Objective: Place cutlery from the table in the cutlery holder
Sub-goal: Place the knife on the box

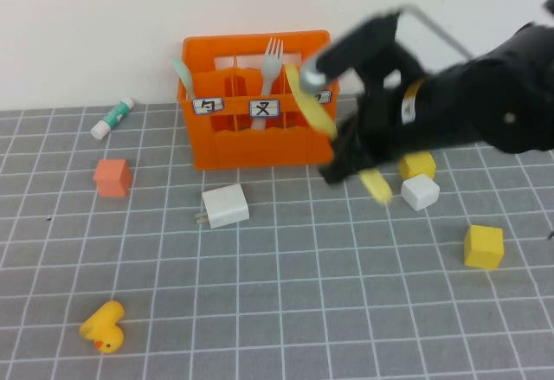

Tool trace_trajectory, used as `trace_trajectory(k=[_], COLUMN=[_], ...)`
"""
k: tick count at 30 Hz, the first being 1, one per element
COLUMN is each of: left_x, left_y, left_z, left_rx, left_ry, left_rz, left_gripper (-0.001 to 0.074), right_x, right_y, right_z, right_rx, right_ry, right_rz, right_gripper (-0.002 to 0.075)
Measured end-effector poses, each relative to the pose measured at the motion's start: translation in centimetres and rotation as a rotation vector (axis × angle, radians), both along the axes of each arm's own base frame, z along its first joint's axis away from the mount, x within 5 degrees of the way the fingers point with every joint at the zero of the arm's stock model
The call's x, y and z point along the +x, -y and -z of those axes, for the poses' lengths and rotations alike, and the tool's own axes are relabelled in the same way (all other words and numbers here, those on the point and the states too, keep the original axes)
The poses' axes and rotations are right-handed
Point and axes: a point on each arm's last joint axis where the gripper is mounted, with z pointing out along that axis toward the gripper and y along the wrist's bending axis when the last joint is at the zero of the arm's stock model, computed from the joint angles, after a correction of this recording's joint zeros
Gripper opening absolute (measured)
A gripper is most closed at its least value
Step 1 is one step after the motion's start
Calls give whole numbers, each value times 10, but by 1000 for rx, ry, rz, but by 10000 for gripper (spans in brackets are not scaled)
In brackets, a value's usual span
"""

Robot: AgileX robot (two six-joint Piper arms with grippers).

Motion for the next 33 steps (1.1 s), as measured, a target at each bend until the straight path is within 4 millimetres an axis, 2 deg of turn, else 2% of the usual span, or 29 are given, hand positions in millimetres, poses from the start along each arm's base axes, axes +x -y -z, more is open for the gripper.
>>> trace_trajectory(k=[4, 7, 11, 16, 20, 24, 28, 33], left_x=[0, 0, 0, 0, 0, 0, 0, 0], left_y=[0, 0, 0, 0, 0, 0, 0, 0], left_z=[0, 0, 0, 0, 0, 0, 0, 0], left_rx=[0, -4, -4, -4, -4, -4, -4, -4], left_ry=[0, -1, -1, -1, -1, -1, -1, -1], left_rz=[0, 0, 0, 0, 0, 0, 0, 0], left_gripper=[-1, -1, -1, -1, -1, -1, -1, -1], right_x=[7, 17, 33, 52, 64, 71, 74, 79], right_y=[-7, -16, -30, -44, -41, -35, -33, -36], right_z=[-20, -27, -23, -4, 11, 20, 26, 47], right_rx=[103, 188, 285, 430, 529, 555, 529, 491], right_ry=[207, 357, 565, 770, 786, 754, 759, 710], right_rz=[-50, -77, -118, -89, 45, 162, 197, 208], right_gripper=[119, 119, 119, 119, 119, 119, 119, 119])
